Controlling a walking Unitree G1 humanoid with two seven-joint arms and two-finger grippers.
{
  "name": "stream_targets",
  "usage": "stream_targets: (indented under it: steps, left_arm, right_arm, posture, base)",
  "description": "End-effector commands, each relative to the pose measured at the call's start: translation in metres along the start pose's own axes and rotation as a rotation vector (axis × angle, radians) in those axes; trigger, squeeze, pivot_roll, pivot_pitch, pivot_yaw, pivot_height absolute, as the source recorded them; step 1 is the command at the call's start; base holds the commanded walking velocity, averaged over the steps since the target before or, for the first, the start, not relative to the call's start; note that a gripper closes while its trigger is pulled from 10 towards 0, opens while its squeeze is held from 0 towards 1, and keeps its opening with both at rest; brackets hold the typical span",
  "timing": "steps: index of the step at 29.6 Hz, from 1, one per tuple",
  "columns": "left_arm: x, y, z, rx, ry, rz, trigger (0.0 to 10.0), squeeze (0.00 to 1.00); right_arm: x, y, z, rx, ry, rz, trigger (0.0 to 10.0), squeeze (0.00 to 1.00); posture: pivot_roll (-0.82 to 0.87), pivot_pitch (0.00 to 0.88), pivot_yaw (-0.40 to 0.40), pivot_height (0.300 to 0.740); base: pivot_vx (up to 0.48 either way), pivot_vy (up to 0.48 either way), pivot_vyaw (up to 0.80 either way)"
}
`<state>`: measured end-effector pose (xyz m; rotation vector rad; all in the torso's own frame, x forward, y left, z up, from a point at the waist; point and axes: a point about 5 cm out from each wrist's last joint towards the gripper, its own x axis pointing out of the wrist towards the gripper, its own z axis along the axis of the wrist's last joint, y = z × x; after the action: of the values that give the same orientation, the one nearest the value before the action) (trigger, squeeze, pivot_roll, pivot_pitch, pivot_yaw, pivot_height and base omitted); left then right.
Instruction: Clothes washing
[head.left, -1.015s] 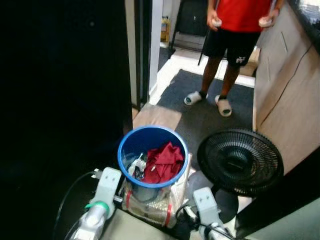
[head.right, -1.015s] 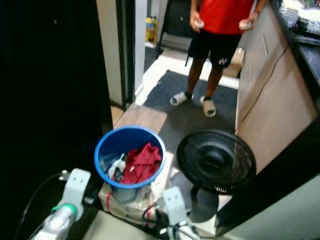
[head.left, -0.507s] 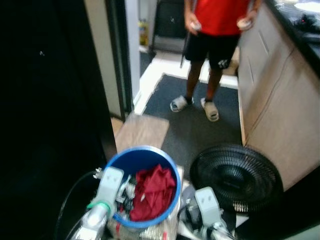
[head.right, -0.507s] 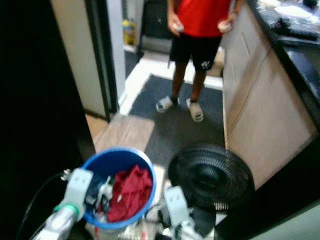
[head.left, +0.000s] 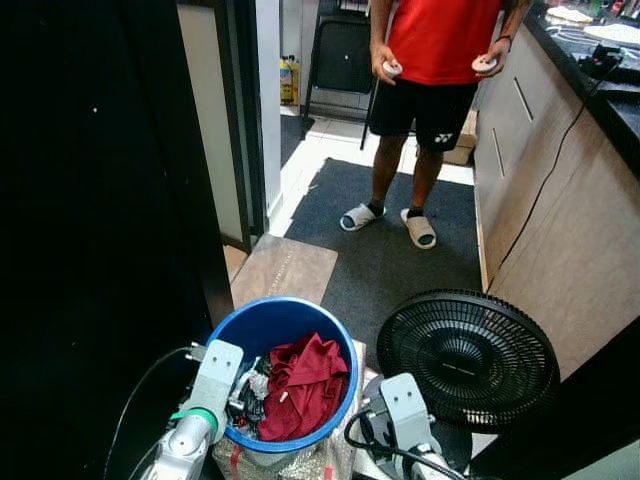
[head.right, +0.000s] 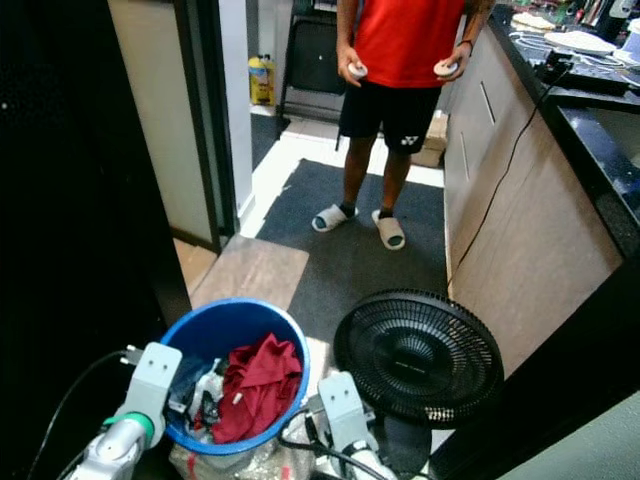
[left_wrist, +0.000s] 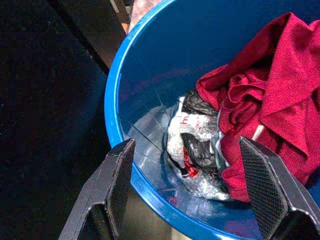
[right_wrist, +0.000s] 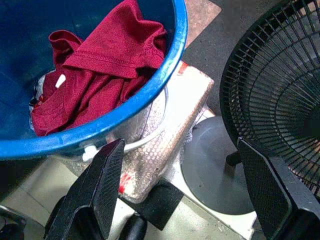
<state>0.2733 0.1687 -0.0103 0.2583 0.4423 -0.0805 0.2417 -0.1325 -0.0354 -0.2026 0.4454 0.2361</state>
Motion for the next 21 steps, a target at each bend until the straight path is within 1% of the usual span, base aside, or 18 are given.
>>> stream_targets:
  steps: [1,11,12,13,15,17,18,19,21]
  left_arm:
    - [-0.003,-0.001,-0.008,0.015,0.023,-0.01,10.0,0.0]
    - [-0.006,0.003,-0.008,0.037,-0.002,-0.013,10.0,0.0]
    - [-0.007,0.008,-0.007,0.048,-0.02,-0.007,10.0,0.0]
    - [-0.007,0.008,-0.007,0.048,-0.02,-0.007,10.0,0.0]
    - [-0.011,0.02,-0.001,0.067,-0.069,0.014,10.0,0.0]
    - [-0.011,0.02,-0.001,0.067,-0.069,0.014,10.0,0.0]
    - [-0.012,0.025,0.001,0.073,-0.084,0.021,10.0,0.0]
    - [-0.012,0.025,0.001,0.073,-0.084,0.021,10.0,0.0]
    - [-0.015,0.039,0.005,0.072,-0.109,0.051,10.0,0.0]
  right_arm:
    - [-0.001,0.002,-0.004,-0.005,0.016,0.006,10.0,0.0]
    - [0.002,0.005,0.005,-0.011,-0.025,0.004,10.0,0.0]
    - [0.004,0.008,0.01,-0.017,-0.048,0.012,10.0,0.0]
    - [0.004,0.008,0.01,-0.017,-0.048,0.012,10.0,0.0]
    - [0.008,0.011,0.021,-0.023,-0.096,0.019,10.0,0.0]
    - [0.008,0.011,0.021,-0.023,-0.096,0.019,10.0,0.0]
    - [0.009,0.011,0.025,-0.023,-0.11,0.019,10.0,0.0]
    - [0.009,0.011,0.025,-0.023,-0.11,0.019,10.0,0.0]
    - [0.012,0.008,0.032,-0.005,-0.128,-0.006,10.0,0.0]
  posture:
    - [0.03,0.0,0.036,0.74]
    - [0.04,0.001,0.041,0.74]
    - [0.05,0.003,0.039,0.74]
    - [0.05,0.003,0.039,0.74]
    - [0.06,0.005,0.032,0.74]
    - [0.06,0.005,0.032,0.74]
    - [0.06,0.005,0.032,0.74]
    - [0.06,0.005,0.032,0.74]
    - [0.07,0.003,0.033,0.74]
  base:
    - [0.0,0.0,0.0]
    - [0.0,0.0,0.0]
    - [0.0,0.0,0.0]
    - [0.0,0.0,0.0]
    - [0.0,0.0,0.0]
    - [0.0,0.0,0.0]
    - [0.0,0.0,0.0]
    - [0.0,0.0,0.0]
    - [0.0,0.0,0.0]
